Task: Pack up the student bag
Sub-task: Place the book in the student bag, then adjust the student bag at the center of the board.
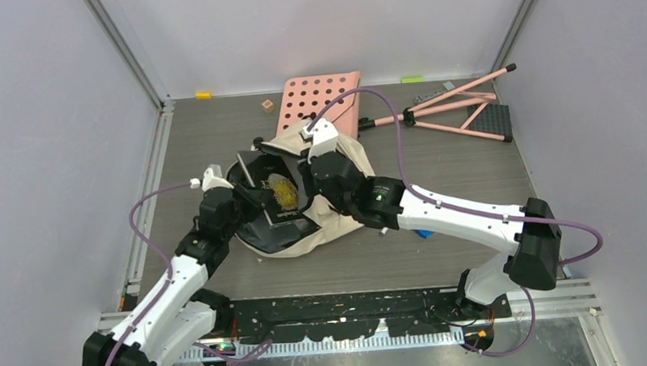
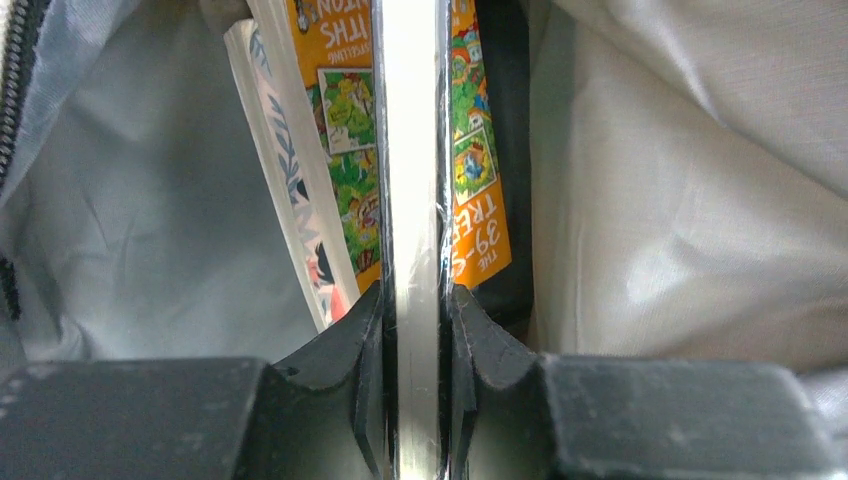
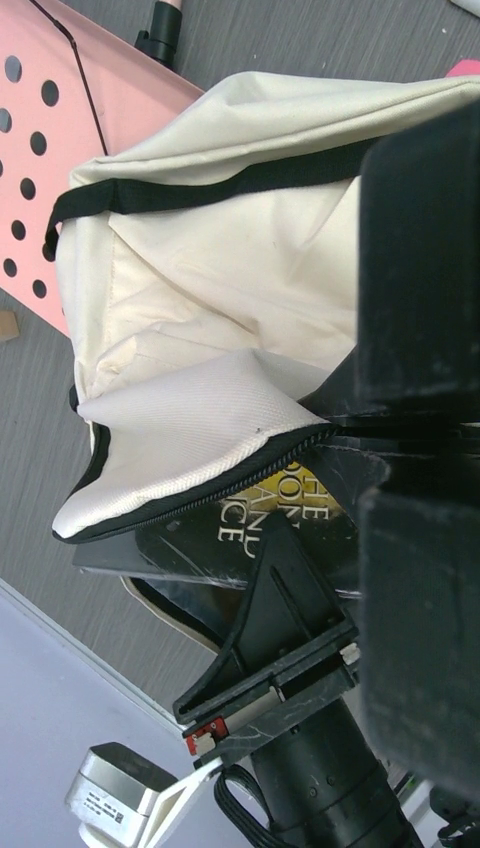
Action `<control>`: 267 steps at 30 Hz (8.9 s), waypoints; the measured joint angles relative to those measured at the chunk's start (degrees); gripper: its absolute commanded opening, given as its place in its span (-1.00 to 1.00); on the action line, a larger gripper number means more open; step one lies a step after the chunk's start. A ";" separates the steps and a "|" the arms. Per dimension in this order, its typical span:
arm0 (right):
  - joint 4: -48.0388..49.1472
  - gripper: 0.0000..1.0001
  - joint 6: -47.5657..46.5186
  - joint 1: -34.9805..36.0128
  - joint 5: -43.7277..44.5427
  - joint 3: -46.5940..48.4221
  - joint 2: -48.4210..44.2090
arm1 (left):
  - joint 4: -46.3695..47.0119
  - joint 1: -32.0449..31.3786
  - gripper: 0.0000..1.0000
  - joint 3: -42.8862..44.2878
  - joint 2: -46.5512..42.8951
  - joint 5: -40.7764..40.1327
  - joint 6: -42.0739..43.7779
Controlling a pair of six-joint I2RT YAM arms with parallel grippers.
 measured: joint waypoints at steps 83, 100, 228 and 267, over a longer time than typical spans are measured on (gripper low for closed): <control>-6.43 -0.97 1.07 4.83 4.50 0.09 6.43 | -25.05 -5.73 0.97 9.01 -13.20 -11.45 21.16; -8.72 0.70 4.37 13.07 -2.64 0.96 14.38 | -36.79 -5.20 0.99 30.05 -0.94 -14.53 34.56; -41.94 0.60 -11.43 -25.64 -32.17 30.27 23.56 | -40.13 9.44 -1.00 46.53 36.11 -9.14 37.73; -33.57 0.52 -2.56 -11.61 -37.18 38.47 37.46 | -39.93 10.45 -1.00 33.48 27.71 3.69 29.55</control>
